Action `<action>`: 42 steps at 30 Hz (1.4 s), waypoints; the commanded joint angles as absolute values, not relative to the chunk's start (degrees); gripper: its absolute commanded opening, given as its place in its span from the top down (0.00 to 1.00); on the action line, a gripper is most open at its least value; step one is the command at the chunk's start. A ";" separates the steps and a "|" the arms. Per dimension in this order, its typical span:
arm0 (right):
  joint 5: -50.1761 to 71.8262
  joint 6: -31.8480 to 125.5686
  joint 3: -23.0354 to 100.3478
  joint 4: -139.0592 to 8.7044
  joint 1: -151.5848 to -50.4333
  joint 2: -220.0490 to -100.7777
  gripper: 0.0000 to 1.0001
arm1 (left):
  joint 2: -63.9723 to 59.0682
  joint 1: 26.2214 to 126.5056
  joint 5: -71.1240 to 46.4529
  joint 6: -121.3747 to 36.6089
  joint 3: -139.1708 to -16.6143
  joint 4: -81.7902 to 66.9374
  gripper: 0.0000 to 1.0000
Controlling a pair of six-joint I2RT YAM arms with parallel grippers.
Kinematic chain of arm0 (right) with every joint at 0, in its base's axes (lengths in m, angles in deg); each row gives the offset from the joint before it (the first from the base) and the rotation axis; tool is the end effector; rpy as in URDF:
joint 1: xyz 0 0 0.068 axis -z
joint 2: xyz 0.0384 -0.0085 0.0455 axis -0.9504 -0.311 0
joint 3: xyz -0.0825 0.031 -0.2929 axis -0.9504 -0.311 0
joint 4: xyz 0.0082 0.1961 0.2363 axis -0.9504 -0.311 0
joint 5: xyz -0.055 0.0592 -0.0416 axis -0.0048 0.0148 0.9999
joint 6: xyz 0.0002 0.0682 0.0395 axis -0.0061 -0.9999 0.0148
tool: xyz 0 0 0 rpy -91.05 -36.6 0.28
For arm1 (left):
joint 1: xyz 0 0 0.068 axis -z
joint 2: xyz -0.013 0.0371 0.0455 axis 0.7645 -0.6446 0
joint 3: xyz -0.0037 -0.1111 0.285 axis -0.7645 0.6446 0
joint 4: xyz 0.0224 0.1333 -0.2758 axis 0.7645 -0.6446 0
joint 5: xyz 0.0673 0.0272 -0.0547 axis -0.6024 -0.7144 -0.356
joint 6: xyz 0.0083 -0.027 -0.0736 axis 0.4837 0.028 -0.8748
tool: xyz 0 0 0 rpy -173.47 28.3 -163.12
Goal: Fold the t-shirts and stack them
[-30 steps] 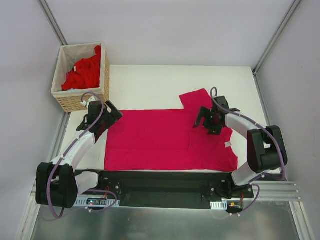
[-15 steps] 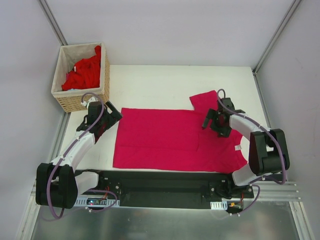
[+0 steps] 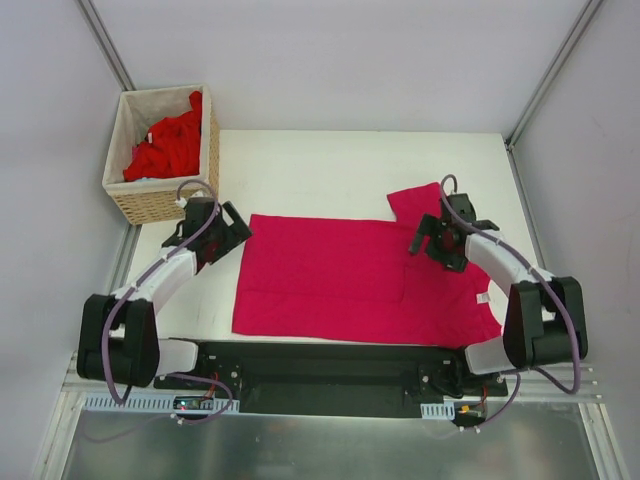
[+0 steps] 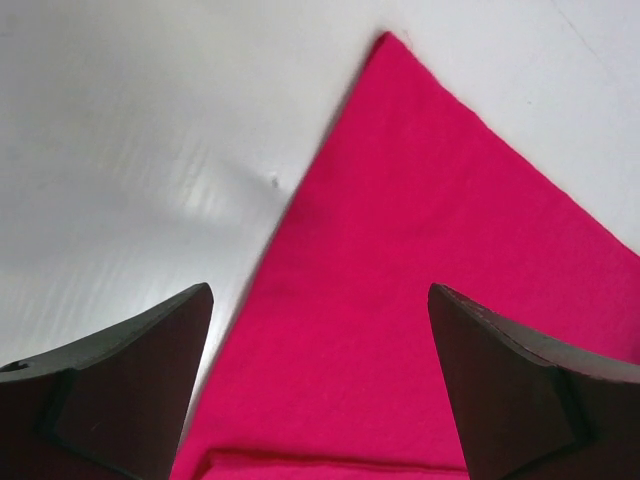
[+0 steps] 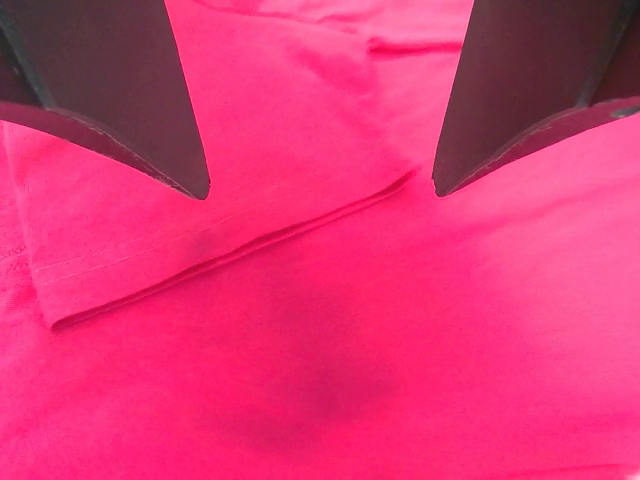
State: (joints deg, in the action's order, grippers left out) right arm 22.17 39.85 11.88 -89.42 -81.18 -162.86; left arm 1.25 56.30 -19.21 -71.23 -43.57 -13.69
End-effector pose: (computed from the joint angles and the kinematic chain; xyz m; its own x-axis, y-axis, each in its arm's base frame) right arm 0.3298 0.0496 0.1702 -0.8565 0.1014 -0.5060 0.0781 0.9947 0.0671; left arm 0.3128 -0.0369 0.1957 -0.5508 -0.5903 -0.5901 -0.2972 0.7993 -0.5223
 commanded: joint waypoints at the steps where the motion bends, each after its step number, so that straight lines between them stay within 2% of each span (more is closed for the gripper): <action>1: 20.41 41.28 16.28 -90.51 -83.31 -155.02 0.01 | -4.55 57.60 -14.10 -68.08 -51.05 -6.29 0.10; 17: 14.42 43.74 18.39 -91.30 -84.36 -146.48 0.01 | -26.97 58.83 -13.83 -62.36 -61.44 4.71 0.11; 31: 13.37 44.18 17.78 -90.33 -84.45 -147.18 0.01 | -30.93 59.53 -15.76 -61.39 -63.55 5.24 0.14; 38: 13.54 43.83 18.04 -90.60 -84.45 -146.92 0.01 | -31.63 59.53 -17.87 -61.83 -63.99 3.31 0.27; 42: 13.72 43.83 18.22 -90.86 -84.36 -146.48 0.01 | -32.16 59.53 -19.54 -63.41 -63.56 1.98 0.37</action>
